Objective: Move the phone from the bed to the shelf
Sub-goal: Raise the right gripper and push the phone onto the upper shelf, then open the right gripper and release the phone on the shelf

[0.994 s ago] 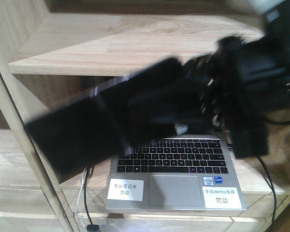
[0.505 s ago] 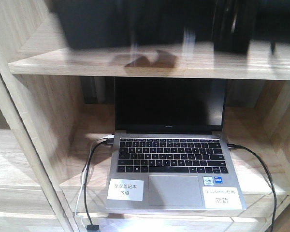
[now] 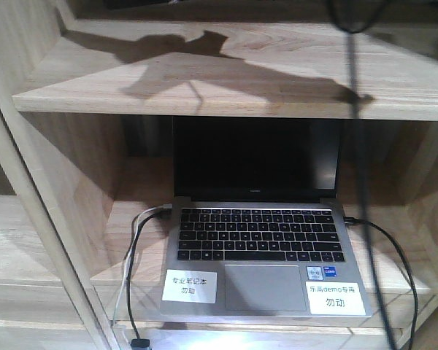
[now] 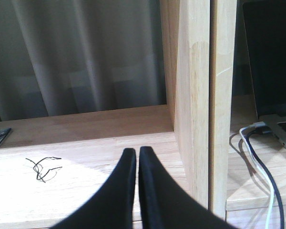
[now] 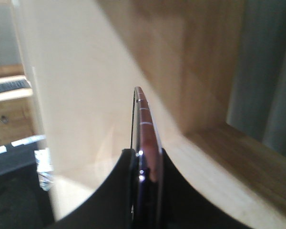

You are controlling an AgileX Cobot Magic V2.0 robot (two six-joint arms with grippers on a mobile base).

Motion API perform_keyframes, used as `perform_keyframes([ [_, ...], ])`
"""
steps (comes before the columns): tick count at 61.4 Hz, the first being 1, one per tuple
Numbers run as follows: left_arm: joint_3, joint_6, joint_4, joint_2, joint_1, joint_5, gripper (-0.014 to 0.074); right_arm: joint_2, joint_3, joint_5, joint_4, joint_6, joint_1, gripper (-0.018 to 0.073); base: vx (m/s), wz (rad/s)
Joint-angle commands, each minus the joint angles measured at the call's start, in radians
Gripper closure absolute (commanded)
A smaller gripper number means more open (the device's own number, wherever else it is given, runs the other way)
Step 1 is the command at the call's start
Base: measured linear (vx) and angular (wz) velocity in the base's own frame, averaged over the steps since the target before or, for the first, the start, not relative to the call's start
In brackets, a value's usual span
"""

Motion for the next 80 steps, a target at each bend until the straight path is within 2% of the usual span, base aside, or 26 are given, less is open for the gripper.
perform_keyframes([
  [1, -0.023, -0.006, -0.009, -0.006, 0.001, -0.072, 0.0595, 0.025, -0.077, -0.035, 0.051, -0.012, -0.004, 0.0562, 0.0, 0.0],
  [33, -0.023, -0.006, -0.009, -0.006, 0.001, -0.072, 0.0595, 0.214, -0.108, -0.058, 0.08, -0.012, -0.004, 0.0561, 0.0, 0.0],
  [53, -0.023, -0.006, -0.009, -0.006, 0.001, -0.072, 0.0595, 0.242, -0.108, -0.088, 0.081, -0.012, -0.004, 0.0533, 0.0, 0.0],
  [59, -0.023, -0.006, -0.009, -0.006, 0.001, -0.072, 0.0595, 0.242, -0.108, -0.092, 0.081, -0.012, -0.004, 0.0483, 0.0, 0.0],
  [66, -0.023, -0.006, -0.009, -0.006, 0.001, -0.072, 0.0595, 0.242, -0.108, -0.093, 0.081, -0.012, -0.004, 0.0367, 0.0, 0.0],
  [80, -0.023, -0.006, -0.009, -0.006, 0.001, -0.072, 0.0595, 0.242, -0.108, -0.121, 0.081, -0.012, -0.004, 0.0021, 0.0, 0.0],
])
